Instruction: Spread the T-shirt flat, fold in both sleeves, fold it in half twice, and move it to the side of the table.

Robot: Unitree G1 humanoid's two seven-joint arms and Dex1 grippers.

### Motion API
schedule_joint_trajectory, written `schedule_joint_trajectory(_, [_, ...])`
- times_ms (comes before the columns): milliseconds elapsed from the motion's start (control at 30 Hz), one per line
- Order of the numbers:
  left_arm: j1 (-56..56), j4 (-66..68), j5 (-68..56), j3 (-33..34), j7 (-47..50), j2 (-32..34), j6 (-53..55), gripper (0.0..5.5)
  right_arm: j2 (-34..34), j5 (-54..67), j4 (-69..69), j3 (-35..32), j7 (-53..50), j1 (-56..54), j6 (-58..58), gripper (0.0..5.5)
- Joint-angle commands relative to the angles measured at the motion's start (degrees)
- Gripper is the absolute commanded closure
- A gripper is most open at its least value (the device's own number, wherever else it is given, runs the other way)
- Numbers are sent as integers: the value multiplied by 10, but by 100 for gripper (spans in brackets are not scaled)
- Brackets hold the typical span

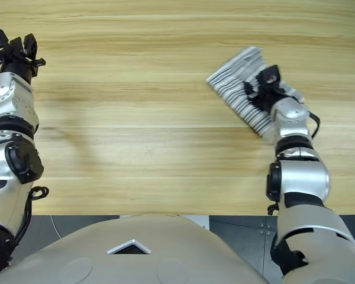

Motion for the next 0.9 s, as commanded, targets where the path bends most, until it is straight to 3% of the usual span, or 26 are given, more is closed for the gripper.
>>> schedule_joint_trajectory(33, [12,12,20,-3,75,-6,-39,363,-16,8,28,-46,-110,45,44,358])
schedule_joint_trajectory(200, [13,23,67,-26,178,-4,-59,363,5,26,1,-97,-179,32,-60,358])
schedule_joint_trajectory(500, [17,9,170,-104,293,-9,-119,363,96,-116,-146,-1,-328,-24,-274,358])
schedule_joint_trajectory(667, [4,13,195,-130,313,-26,-132,363,178,-107,-67,31,-231,-85,-214,358])
schedule_joint_trajectory(900, [30,17,215,-152,318,-46,-207,363,232,-56,0,-23,-182,-83,-195,358])
